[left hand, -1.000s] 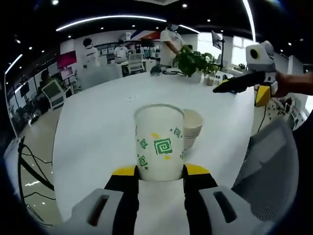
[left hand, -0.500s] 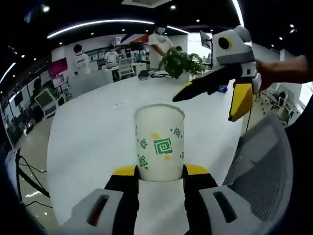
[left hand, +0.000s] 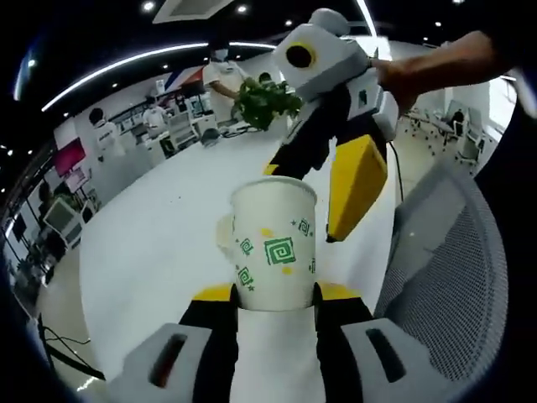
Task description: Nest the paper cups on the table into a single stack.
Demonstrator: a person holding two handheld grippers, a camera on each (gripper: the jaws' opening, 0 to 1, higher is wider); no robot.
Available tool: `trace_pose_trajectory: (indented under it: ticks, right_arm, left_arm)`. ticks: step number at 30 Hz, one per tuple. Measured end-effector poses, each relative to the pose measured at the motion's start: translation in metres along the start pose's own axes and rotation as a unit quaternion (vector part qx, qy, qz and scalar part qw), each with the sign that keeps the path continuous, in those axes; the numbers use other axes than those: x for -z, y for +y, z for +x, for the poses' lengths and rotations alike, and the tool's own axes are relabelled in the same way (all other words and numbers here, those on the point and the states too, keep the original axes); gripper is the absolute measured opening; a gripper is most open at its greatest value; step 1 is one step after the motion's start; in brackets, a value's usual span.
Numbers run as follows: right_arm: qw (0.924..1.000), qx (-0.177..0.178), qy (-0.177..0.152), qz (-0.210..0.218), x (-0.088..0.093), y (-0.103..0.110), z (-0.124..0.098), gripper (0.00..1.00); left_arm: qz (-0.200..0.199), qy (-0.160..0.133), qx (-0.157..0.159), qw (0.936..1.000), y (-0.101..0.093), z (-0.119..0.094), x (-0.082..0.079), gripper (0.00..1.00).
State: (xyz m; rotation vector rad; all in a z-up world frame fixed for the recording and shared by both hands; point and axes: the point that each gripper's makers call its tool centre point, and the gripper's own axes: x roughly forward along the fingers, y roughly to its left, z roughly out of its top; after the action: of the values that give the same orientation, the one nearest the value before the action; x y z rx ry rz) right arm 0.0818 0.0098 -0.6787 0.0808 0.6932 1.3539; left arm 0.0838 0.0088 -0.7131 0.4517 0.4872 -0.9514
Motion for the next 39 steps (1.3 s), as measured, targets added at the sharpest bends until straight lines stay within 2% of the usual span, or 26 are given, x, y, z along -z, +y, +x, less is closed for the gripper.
trace_pose_trajectory:
  ticks: [3, 9, 12, 14, 18, 30, 36, 39]
  right_arm:
    - [0.9999, -0.007, 0.013, 0.006, 0.006, 0.003, 0.005, 0.39]
    - [0.9993, -0.015, 0.026, 0.020, 0.013, 0.008, 0.012, 0.25]
    - [0.9987, -0.020, 0.036, 0.029, 0.016, 0.014, 0.016, 0.15]
    - [0.9985, -0.018, 0.040, 0.033, 0.017, 0.015, 0.017, 0.05]
    - [0.9978, -0.020, 0.037, 0.051, 0.016, 0.016, 0.017, 0.03]
    - [0.9982, -0.017, 0.041, 0.040, 0.019, 0.014, 0.017, 0.01]
    - [0.9986, 0.004, 0.048, 0.024, 0.020, 0.006, 0.013, 0.00]
    - [0.9986, 0.017, 0.045, 0.022, 0.019, -0.002, 0.007, 0.00]
  left_arm:
    - [0.005, -0.004, 0.007, 1.0000, -0.004, 0.003, -0.005, 0.34]
    - [0.022, -0.008, 0.022, 0.9995, -0.013, 0.009, -0.011, 0.34]
    - [0.026, -0.010, 0.028, 0.9992, -0.017, 0.010, -0.012, 0.34]
    - [0.032, -0.009, 0.031, 0.9990, -0.019, 0.010, -0.012, 0.33]
    - [0.030, -0.009, 0.032, 0.9990, -0.018, 0.010, -0.011, 0.33]
    - [0.026, -0.009, 0.030, 0.9992, -0.018, 0.012, -0.009, 0.34]
    - [-0.002, -0.013, 0.015, 0.9998, -0.011, 0.009, -0.006, 0.32]
    - [-0.029, -0.014, 0.002, 0.9995, -0.006, 0.005, 0.000, 0.35]
